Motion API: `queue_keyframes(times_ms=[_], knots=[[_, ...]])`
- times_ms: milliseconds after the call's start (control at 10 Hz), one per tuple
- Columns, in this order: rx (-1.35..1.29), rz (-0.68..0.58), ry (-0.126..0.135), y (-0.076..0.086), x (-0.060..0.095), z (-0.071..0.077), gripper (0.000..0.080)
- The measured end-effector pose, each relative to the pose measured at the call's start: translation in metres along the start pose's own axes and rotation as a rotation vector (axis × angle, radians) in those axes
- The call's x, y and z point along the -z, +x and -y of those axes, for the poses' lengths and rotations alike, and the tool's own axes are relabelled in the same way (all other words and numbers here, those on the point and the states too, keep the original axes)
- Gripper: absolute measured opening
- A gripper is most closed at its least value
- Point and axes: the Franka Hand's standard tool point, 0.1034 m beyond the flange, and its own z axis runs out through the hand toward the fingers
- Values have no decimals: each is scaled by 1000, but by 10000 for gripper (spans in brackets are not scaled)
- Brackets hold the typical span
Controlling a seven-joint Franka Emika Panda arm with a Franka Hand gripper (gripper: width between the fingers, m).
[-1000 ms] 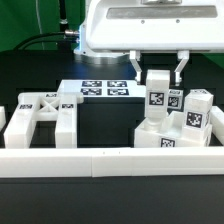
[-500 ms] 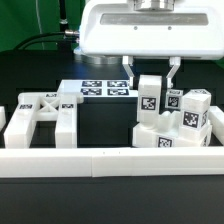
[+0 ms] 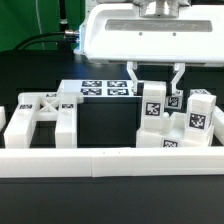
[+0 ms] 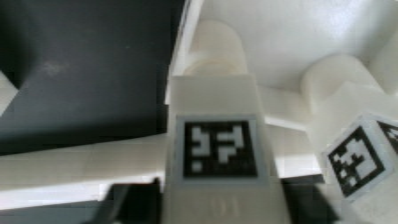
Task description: Assemble chair
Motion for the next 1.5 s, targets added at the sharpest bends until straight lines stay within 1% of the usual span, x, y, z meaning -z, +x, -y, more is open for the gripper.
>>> queue_keyframes(times_ms=[100, 200, 300, 400, 600, 700, 800, 900, 1300, 1400, 1500], knots=[[0, 0, 0, 0, 0, 0, 494], [0, 0, 0, 0, 0, 0, 494], [3, 8, 0, 1, 0, -1, 616], [-1, 24, 2, 6, 3, -3, 639], [-14, 73, 11, 15, 10, -6, 648], [-19, 77, 15, 23, 15, -7, 648], [-18, 68, 19, 29, 16, -5, 648], [-15, 64, 21, 31, 17, -2, 648], [-17, 85, 20, 29, 15, -4, 648], [-23, 182, 16, 19, 13, -6, 648], [-33, 237, 15, 21, 14, -9, 648]])
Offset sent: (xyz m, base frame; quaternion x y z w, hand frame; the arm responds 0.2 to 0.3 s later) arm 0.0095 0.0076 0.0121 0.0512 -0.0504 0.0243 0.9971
